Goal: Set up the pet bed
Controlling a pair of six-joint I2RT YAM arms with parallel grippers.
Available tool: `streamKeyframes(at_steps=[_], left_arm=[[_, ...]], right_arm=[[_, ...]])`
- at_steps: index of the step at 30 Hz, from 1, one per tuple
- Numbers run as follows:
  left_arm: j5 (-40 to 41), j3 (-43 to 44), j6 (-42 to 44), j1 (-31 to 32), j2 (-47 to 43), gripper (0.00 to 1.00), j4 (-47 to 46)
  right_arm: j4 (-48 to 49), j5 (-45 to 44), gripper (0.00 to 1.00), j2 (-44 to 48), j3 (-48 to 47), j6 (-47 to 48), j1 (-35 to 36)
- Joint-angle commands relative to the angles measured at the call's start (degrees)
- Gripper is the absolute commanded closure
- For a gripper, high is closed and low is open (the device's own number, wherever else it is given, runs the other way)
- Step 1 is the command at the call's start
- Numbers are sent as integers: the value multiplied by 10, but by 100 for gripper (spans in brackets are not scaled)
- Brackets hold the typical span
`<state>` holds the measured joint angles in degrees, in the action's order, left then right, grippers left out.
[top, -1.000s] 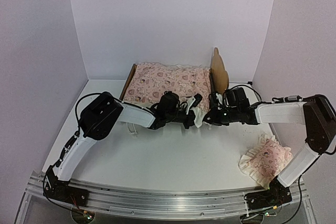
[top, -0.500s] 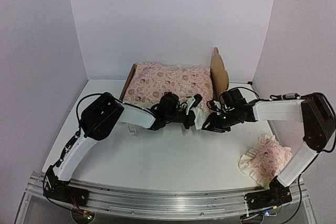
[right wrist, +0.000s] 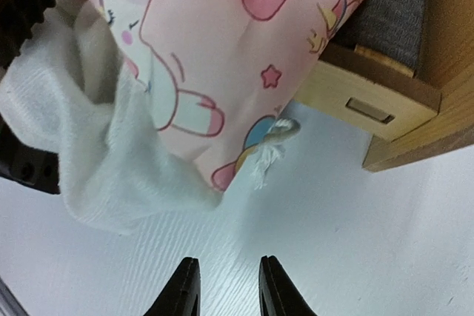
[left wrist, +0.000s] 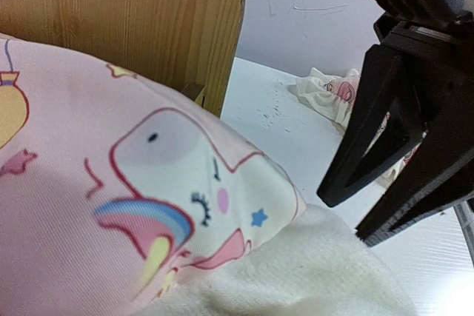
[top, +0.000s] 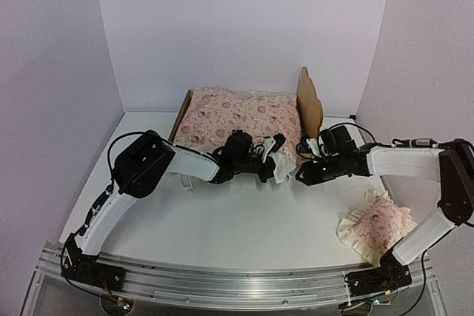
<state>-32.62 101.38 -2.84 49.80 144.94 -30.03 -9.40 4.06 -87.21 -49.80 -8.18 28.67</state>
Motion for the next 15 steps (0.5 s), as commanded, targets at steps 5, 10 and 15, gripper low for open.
streamKeyframes(at_steps=[5, 10, 15], left_arm=[[37, 13, 14, -23, 3, 100, -17], [38, 14, 14, -23, 3, 100, -21], [38, 15, 12, -23, 3, 100, -23]], right_arm=[[310, -56, 71, -52, 81, 84, -3], [351, -50, 71, -96, 70, 127, -3], [377, -57, 71, -125, 53, 131, -4]])
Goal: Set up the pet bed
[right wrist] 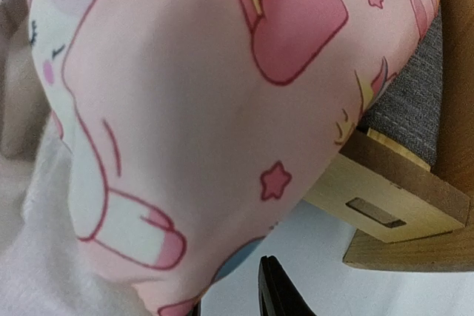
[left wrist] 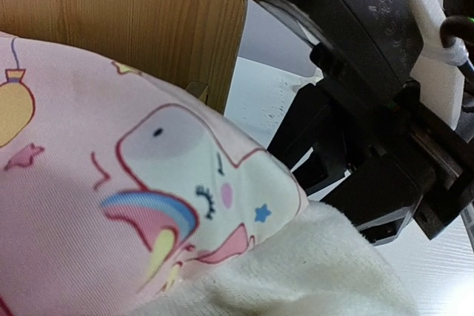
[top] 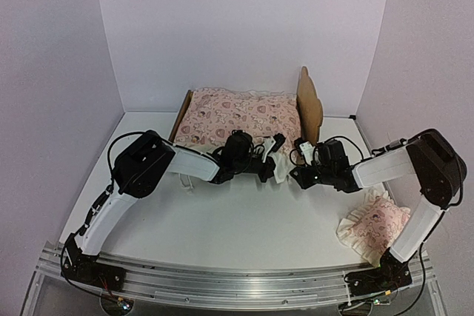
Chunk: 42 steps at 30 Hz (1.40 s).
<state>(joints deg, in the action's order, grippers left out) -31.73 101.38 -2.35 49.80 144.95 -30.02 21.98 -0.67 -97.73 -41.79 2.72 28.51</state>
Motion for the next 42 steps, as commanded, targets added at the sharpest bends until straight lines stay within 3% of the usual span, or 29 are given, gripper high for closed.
streamKeyframes(at_steps=[1, 7, 21, 28, 33, 42], left_arm=[[30, 15, 7, -23, 3, 100, -23], [36, 15, 7, -26, 2, 100, -27], [69, 27, 5, -29, 12, 100, -37], [44, 39, -12, -29, 19, 100, -49], [-31, 40, -47, -27, 20, 100, -70], [16, 41, -21, -28, 21, 100, -49]], right_arm=[[65, -9, 73, -26, -31, 22, -3], [64, -4, 93, -31, -31, 18, -7], [-40, 89, 100, 40, -12, 5, -7], [-48, 128, 100, 35, -22, -7, -7], [-59, 132, 97, 20, -26, -18, -7], [-122, 119, 72, 115, 15, -23, -8]])
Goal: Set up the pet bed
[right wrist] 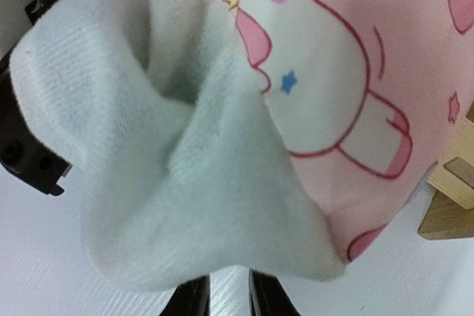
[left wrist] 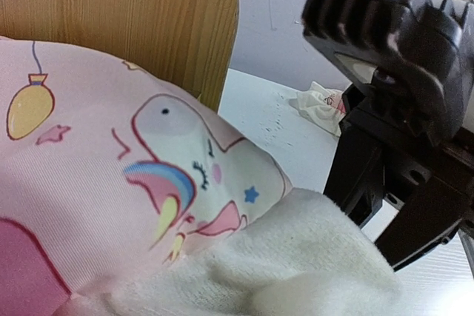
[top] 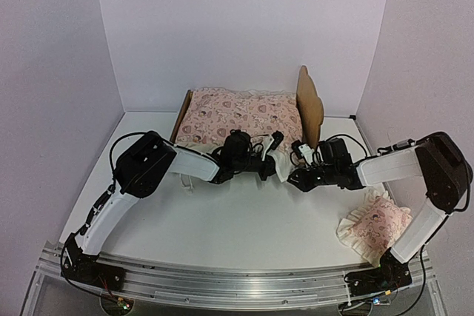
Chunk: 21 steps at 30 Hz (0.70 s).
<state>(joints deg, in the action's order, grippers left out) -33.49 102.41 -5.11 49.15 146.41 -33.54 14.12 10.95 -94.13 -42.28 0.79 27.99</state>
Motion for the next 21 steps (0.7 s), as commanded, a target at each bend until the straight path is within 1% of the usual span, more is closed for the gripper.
streamKeyframes(at_steps=[1, 4, 6, 9, 12, 17, 19, 21], left_arm=[[34, 32, 6, -21, 8, 100, -16], [34, 33, 5, -21, 9, 100, -17], [35, 33, 7, -21, 10, 100, -15], [36, 32, 8, -21, 10, 100, -11], [35, 30, 11, -20, 7, 100, -7], [35, 31, 15, -20, 5, 100, -3], [34, 30, 15, -20, 6, 100, -3], [33, 30, 15, -20, 5, 100, -2]], right_arm=[[-54, -5, 71, 100, 29, -4, -3], [-66, -39, 70, 140, 46, -26, -10], [-64, -79, 74, 138, 37, -32, -12], [-61, -138, 80, 92, 3, -38, -11], [-45, -178, 84, 44, -23, -40, -12], [0, -194, 87, -1, -50, -57, -12], [37, -211, 87, -11, -48, -68, -11], [67, -207, 87, -24, -46, -74, -12]])
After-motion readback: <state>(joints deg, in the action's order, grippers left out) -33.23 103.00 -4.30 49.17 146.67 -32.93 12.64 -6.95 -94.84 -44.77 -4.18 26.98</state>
